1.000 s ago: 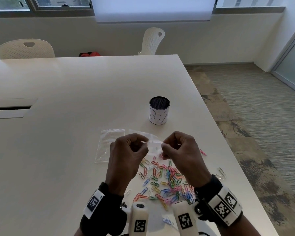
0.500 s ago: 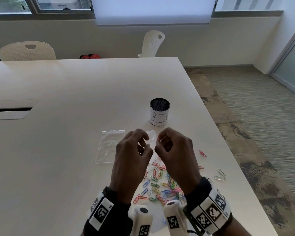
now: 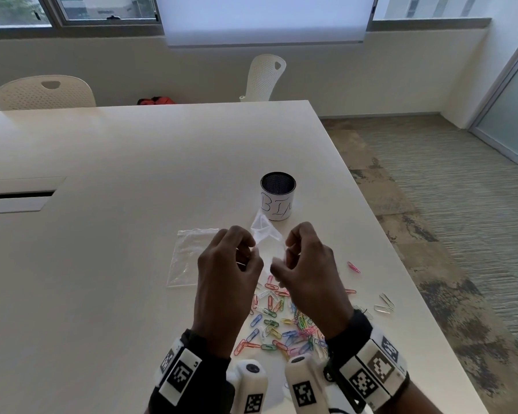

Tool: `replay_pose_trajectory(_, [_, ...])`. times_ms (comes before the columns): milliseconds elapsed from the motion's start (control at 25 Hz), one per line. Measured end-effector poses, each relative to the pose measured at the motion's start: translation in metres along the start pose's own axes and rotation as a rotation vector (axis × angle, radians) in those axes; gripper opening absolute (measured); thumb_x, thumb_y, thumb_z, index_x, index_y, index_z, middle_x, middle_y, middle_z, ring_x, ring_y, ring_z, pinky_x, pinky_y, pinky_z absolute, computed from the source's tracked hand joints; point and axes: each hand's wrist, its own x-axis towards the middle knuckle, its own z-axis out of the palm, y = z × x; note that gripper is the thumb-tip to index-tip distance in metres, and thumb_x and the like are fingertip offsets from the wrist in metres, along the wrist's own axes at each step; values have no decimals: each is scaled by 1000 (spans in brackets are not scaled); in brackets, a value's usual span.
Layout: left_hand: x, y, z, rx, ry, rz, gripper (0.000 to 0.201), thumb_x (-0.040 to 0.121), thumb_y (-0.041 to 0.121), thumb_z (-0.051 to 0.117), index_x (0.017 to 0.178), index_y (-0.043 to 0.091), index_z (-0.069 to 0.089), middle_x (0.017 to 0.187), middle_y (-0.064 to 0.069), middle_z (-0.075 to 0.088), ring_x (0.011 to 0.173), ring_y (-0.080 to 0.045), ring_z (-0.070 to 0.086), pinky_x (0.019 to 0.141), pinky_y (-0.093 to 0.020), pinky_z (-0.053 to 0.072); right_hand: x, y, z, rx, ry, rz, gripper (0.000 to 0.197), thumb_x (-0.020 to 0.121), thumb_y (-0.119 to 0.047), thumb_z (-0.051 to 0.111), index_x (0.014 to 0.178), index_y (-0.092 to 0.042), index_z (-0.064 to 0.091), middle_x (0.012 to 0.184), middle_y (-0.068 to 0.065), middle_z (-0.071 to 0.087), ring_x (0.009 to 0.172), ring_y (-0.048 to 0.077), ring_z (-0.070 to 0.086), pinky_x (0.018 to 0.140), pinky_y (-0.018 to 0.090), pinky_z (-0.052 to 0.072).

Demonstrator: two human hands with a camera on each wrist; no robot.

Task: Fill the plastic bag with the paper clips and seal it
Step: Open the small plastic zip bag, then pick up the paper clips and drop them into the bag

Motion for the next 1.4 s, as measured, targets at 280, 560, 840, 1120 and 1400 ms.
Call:
replay_pose_trajectory(280, [-6,-3,-1,38,-61,93,25,83,-3,84,93,12,67,89,3,64,70,3,58,70,-1,48,3,5,1,-197,118,-122,29,90,-16,73,99,-24,46,95,-7,54,75,7,55,66,11,39])
replay_pose_trajectory(560, [-11,-5,-5,49,-183,115,25,84,-2,83,95,14,67,88,8,60,68,2,58,66,-4,48,9,6,-1,-163,212,-157,25,90,-18,75,104,-18,54,103,-2,63,85,16,67,78,27,60])
replay_pose_trajectory(840, [-5,-8,-8,63,-19,33,22,85,-2,82,92,12,67,86,4,63,70,4,59,73,-3,50,-1,4,-4,-120,43,-105,27,88,-19,79,100,-23,54,89,-9,62,70,5,65,63,14,53])
replay_pose_trajectory(1120, [-5,-25,-32,18,-331,119,96,69,72,81,150,35,44,143,20,44,118,13,48,90,-2,42,8,3,-23,153,-19,4,10,91,-10,75,88,-13,67,78,1,73,61,11,75,58,19,60])
replay_pose_trajectory(1400, [6,-50,-34,86,-574,210,120,68,65,90,162,46,19,164,31,27,148,15,20,115,-4,13,6,-8,-30,352,-288,93,6,88,-4,78,88,-4,71,81,15,74,68,23,77,64,28,63])
